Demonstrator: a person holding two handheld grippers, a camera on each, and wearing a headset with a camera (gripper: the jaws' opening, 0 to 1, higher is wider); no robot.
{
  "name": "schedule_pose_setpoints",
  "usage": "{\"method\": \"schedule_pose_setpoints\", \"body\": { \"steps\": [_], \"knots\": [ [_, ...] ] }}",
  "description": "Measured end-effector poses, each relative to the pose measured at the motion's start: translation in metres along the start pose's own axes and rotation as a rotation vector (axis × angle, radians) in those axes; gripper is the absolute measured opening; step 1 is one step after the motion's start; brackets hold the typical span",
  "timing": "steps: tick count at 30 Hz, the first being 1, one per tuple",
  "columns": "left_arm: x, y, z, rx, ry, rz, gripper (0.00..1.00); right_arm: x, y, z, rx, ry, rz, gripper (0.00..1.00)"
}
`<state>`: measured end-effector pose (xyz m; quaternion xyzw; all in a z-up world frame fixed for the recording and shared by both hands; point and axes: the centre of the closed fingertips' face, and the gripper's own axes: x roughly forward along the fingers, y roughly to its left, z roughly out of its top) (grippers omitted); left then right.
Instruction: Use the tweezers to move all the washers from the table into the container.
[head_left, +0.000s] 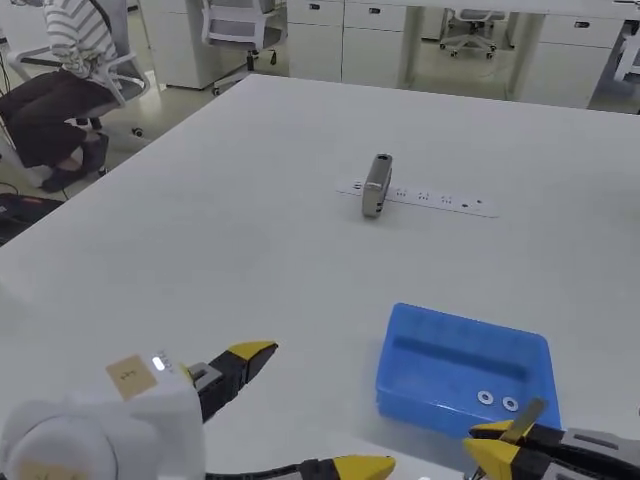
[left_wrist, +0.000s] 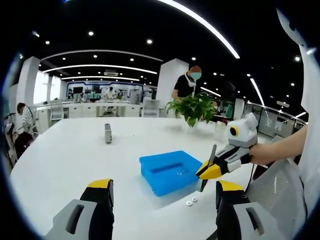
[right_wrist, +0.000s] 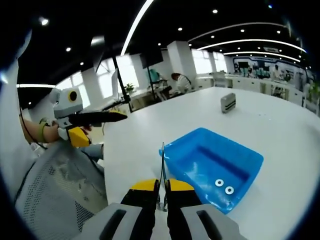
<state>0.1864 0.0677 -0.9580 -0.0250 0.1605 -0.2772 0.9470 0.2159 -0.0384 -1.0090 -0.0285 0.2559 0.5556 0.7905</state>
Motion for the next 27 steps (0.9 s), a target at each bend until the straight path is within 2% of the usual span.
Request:
{"method": "schedule_pose_setpoints", "body": {
  "steps": [3, 6, 10, 13, 16, 27],
  "knots": [
    [0.0, -0.001, 0.0, 0.007, 0.0, 0.0, 0.85, -0.006, 0.001, 0.006, 0.014, -0.013, 0.007, 0.03],
    [0.0, 0.0, 0.0, 0.007, 0.002, 0.002, 0.85, -0.013, -0.002, 0.014, 0.009, -0.03, -0.008, 0.03],
    [0.0, 0.0, -0.001, 0.009, 0.002, 0.004, 0.85, -0.026, -0.021, 0.034, 0.028, -0.113, -0.11, 0.03],
    [0.0, 0.0, 0.0, 0.011, 0.0, 0.002, 0.85, -0.033, -0.032, 0.043, 0.033, -0.137, -0.147, 0.03],
    [0.0, 0.0, 0.0, 0.011, -0.001, 0.0, 0.85, -0.035, -0.034, 0.05, 0.049, -0.159, -0.151, 0.03],
    [0.0, 0.001, 0.0, 0.015, -0.003, 0.003, 0.85, -0.025, -0.047, 0.055, 0.042, -0.134, -0.168, 0.03]
  ]
}}
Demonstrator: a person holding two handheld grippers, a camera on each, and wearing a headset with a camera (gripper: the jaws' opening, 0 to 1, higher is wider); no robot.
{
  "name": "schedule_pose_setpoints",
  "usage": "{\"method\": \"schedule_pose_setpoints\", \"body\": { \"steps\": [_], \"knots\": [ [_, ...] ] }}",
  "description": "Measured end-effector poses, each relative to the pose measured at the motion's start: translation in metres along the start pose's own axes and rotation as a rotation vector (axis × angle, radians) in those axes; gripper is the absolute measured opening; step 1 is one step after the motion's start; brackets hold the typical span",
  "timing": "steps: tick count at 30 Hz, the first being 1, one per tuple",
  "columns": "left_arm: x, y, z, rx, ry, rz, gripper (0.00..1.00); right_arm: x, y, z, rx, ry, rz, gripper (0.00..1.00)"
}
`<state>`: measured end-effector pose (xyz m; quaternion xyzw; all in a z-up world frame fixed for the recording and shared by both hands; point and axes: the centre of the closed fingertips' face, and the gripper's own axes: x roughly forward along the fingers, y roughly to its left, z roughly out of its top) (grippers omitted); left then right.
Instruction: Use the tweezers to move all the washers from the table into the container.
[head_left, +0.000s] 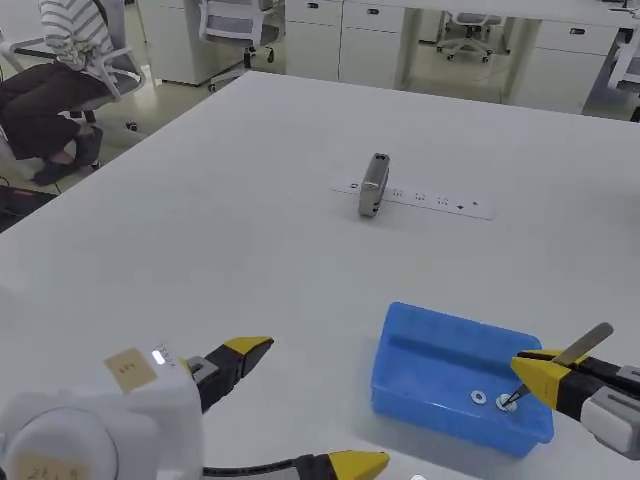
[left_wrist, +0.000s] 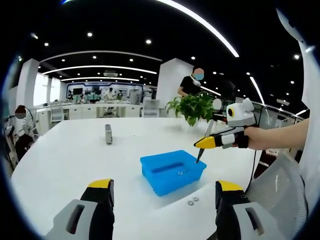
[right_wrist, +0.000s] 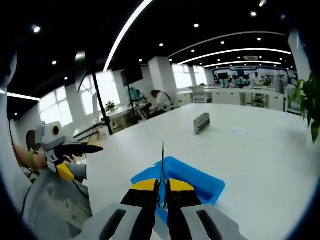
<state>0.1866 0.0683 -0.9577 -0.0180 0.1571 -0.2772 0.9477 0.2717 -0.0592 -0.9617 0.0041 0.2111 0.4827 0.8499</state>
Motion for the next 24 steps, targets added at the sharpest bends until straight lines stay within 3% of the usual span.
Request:
{"method": "schedule_pose_setpoints", "body": {
  "steps": [24],
  "knots": [
    [0.001, -0.003, 0.0, -0.011, -0.001, -0.025, 0.85, 0.048, -0.02, -0.007, -0.03, 0.1, 0.037, 0.03]
  ]
}}
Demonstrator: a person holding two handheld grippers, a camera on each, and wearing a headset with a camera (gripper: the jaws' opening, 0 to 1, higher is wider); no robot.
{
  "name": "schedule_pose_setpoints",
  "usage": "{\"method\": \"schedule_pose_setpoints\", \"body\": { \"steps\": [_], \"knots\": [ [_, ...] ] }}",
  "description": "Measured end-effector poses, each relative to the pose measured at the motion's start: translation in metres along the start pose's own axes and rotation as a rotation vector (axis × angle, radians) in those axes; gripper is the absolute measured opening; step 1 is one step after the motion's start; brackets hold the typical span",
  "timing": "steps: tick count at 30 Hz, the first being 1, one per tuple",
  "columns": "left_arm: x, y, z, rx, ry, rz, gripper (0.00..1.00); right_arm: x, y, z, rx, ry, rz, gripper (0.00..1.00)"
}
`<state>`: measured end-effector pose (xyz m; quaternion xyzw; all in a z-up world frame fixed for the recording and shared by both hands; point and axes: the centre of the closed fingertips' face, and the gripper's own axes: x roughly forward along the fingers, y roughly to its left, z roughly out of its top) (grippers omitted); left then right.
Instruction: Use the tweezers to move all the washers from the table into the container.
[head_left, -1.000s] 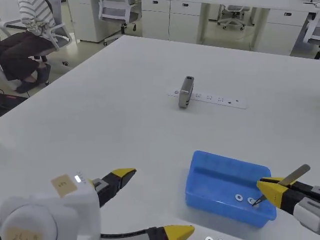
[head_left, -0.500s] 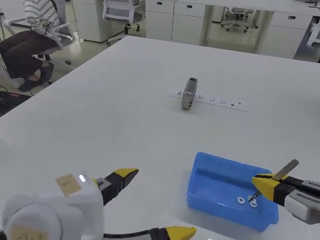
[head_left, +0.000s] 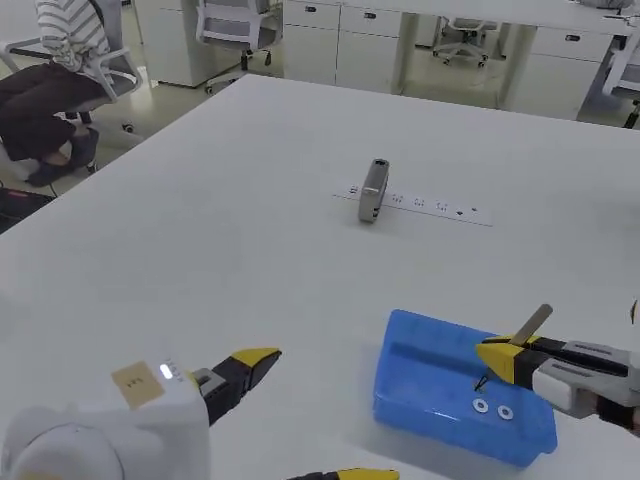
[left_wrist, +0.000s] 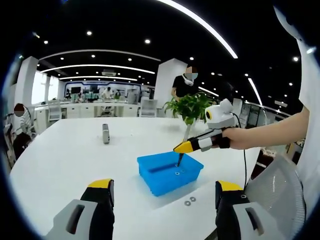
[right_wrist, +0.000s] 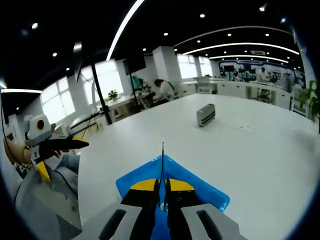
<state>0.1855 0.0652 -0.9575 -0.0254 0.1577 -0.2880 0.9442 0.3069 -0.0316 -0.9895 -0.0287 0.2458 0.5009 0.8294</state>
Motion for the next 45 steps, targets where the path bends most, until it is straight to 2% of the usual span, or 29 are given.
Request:
{"method": "schedule_pose_setpoints", "body": {
  "steps": [8, 21, 38, 45],
  "knots": [
    [0.0, 0.001, 0.0, -0.001, -0.002, 0.005, 0.84, 0.014, -0.008, -0.008, 0.0, 0.046, 0.009, 0.03],
    [-0.001, 0.003, 0.0, 0.001, -0.004, 0.013, 0.84, 0.029, -0.007, -0.025, -0.003, 0.115, 0.039, 0.03],
    [-0.001, 0.003, 0.0, 0.008, -0.002, 0.017, 0.84, 0.031, -0.009, -0.03, -0.025, 0.135, 0.045, 0.03],
    [0.0, 0.002, -0.001, 0.012, 0.005, 0.015, 0.84, 0.033, -0.006, -0.032, -0.044, 0.138, 0.066, 0.04]
  ]
}}
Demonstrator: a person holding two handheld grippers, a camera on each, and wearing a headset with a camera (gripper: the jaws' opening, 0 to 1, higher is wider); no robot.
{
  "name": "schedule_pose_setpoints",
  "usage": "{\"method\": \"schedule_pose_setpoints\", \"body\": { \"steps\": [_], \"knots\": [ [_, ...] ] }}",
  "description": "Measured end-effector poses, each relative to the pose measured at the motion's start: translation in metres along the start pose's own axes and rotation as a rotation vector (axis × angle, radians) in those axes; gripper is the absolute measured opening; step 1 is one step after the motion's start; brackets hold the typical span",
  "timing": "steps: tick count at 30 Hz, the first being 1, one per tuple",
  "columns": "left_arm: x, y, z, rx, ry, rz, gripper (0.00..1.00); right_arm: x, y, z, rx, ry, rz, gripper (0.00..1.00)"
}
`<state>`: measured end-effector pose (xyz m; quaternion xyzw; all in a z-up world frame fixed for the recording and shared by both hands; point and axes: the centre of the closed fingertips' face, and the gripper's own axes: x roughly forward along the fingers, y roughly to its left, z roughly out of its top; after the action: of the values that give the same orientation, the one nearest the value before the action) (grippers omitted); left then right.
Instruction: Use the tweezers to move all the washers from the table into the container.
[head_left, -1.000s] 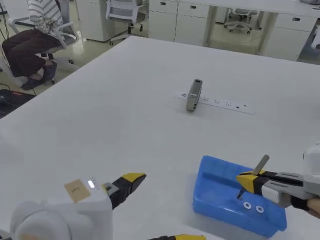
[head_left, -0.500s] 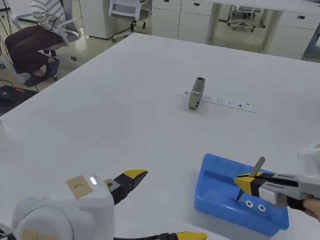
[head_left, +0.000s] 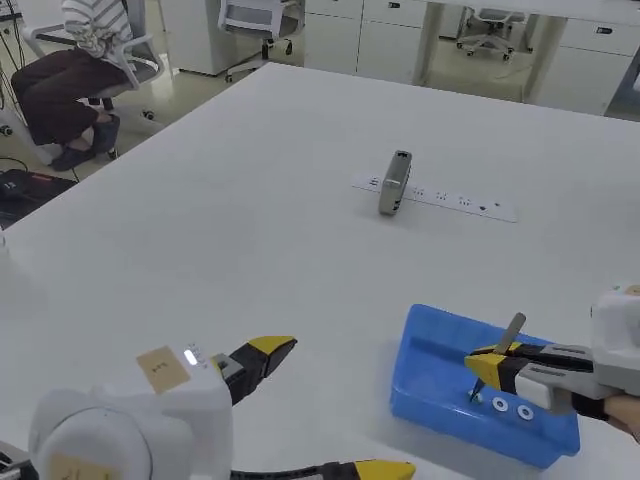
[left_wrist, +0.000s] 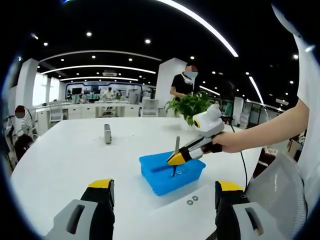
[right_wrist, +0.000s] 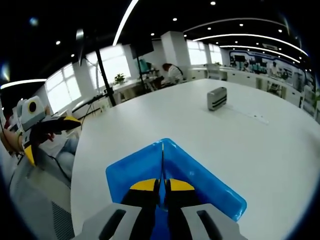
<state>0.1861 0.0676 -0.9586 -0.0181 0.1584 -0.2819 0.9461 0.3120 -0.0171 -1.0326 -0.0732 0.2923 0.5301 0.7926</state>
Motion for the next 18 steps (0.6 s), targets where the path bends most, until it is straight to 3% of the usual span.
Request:
{"method": "schedule_pose_setpoints", "body": {
  "steps": [8, 18],
  "knots": [
    [0.0, 0.001, 0.0, 0.001, 0.001, 0.001, 0.84, -0.003, 0.004, 0.005, -0.007, -0.019, 0.004, 0.04],
    [0.0, 0.0, -0.001, 0.003, 0.006, -0.002, 0.84, -0.018, 0.02, 0.021, -0.005, -0.08, 0.01, 0.04]
  ]
}}
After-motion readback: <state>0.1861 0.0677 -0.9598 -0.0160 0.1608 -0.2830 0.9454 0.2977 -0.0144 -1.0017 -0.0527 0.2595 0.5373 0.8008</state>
